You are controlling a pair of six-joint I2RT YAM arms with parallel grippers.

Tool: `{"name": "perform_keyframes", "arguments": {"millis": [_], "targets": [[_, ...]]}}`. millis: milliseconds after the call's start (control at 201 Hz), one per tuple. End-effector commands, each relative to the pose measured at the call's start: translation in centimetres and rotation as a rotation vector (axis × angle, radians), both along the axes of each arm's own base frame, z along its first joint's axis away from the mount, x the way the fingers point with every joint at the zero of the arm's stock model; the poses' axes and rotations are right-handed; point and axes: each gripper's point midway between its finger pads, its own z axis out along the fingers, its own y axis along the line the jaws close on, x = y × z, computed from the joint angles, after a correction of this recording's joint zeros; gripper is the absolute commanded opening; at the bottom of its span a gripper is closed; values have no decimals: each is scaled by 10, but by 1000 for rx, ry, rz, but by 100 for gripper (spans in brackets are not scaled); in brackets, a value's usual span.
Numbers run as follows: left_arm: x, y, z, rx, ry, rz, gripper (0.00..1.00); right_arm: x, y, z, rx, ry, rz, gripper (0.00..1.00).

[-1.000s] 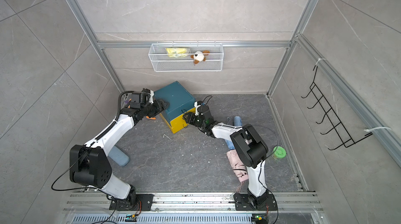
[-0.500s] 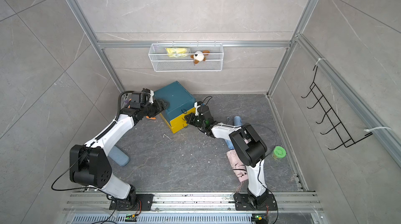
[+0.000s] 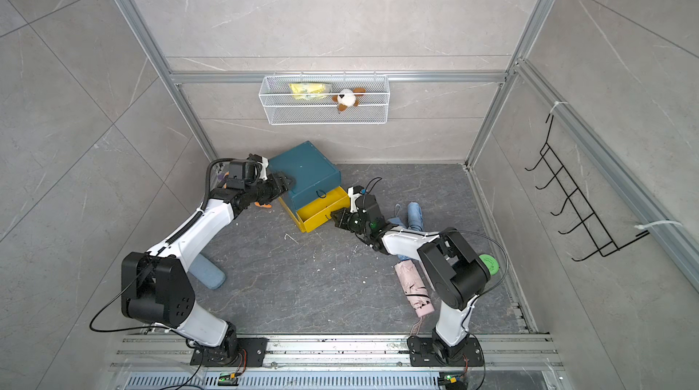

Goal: Place the umbrella in the drawer by color
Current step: Open the drawer in the storage box.

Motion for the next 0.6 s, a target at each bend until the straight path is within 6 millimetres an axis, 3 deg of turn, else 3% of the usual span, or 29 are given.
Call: {"name": "perform_keyframes", "arguments": {"millis": [0,309,592], "targets": [[-21,1,-45,51,147,-16,73,-16,-10,9,-27,-39,17,10],[-21,0,-46,49,152,-15,73,-54,-36,-10,-74,-8,24,10],[-20,1,-48,51,154,-14,73,-66,-46,-21,-98,6,20,10]]}}
